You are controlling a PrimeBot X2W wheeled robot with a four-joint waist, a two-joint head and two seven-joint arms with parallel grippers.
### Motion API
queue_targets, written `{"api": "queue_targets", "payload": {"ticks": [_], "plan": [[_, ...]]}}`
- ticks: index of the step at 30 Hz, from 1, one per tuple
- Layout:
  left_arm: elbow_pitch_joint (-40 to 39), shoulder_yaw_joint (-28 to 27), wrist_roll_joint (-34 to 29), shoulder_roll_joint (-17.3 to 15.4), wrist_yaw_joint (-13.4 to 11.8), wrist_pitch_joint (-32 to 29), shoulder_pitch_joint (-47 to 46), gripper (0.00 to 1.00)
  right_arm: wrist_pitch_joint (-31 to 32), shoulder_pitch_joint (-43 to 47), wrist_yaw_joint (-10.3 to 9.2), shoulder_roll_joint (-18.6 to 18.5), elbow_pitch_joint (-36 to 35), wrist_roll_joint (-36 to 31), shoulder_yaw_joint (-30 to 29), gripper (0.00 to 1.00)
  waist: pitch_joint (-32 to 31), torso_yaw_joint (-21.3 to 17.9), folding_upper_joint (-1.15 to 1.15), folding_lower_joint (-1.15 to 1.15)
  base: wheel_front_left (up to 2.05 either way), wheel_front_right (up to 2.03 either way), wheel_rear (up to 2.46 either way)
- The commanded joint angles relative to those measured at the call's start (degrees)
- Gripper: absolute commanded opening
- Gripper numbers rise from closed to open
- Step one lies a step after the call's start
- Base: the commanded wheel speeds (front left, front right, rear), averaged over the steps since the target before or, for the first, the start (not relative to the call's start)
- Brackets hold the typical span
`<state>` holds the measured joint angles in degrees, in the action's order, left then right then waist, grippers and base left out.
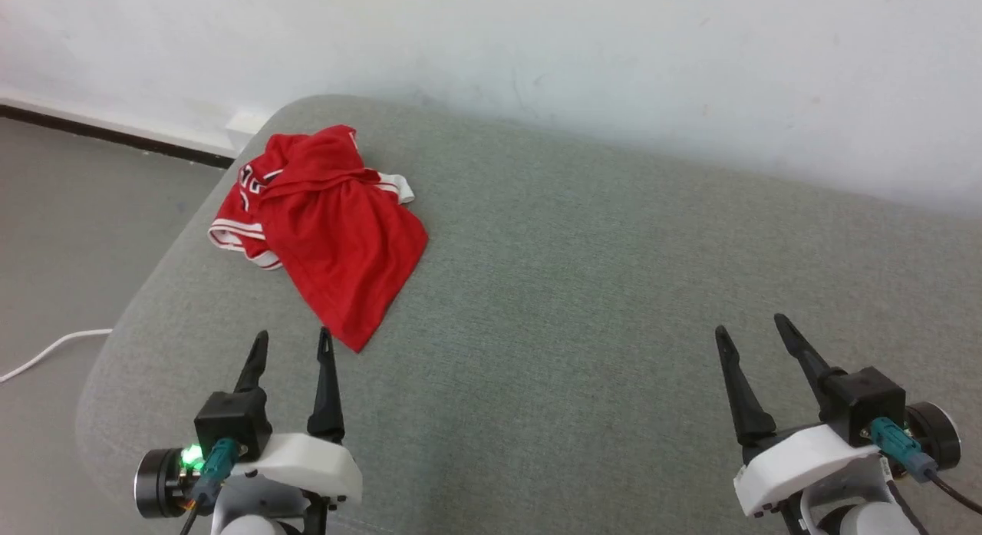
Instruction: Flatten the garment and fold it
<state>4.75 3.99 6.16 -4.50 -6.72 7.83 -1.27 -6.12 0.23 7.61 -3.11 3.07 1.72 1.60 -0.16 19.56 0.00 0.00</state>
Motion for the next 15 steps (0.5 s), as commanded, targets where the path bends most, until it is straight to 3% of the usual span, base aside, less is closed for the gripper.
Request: {"api": "queue_targets", "payload": {"ticks": [1,15], "plan": [[0.3,0.2,0.5,-0.6,-0.7,0.7,-0.8,1.00,-0.6,-0.9,-0.07,0.1,0.4,0.5,0.1,1.00,0.0,0.9,0.00,0.00,0.00,0.00,0.00],[1.2,1.1,2.0,-1.3,-2.5,2.4,-0.9,1.00,-1.9,-1.3,-0.08,0.2,1.4,1.1,0.7,1.00,-0.5,4.8,0.00,0.00,0.00,0.00,0.00]]}}
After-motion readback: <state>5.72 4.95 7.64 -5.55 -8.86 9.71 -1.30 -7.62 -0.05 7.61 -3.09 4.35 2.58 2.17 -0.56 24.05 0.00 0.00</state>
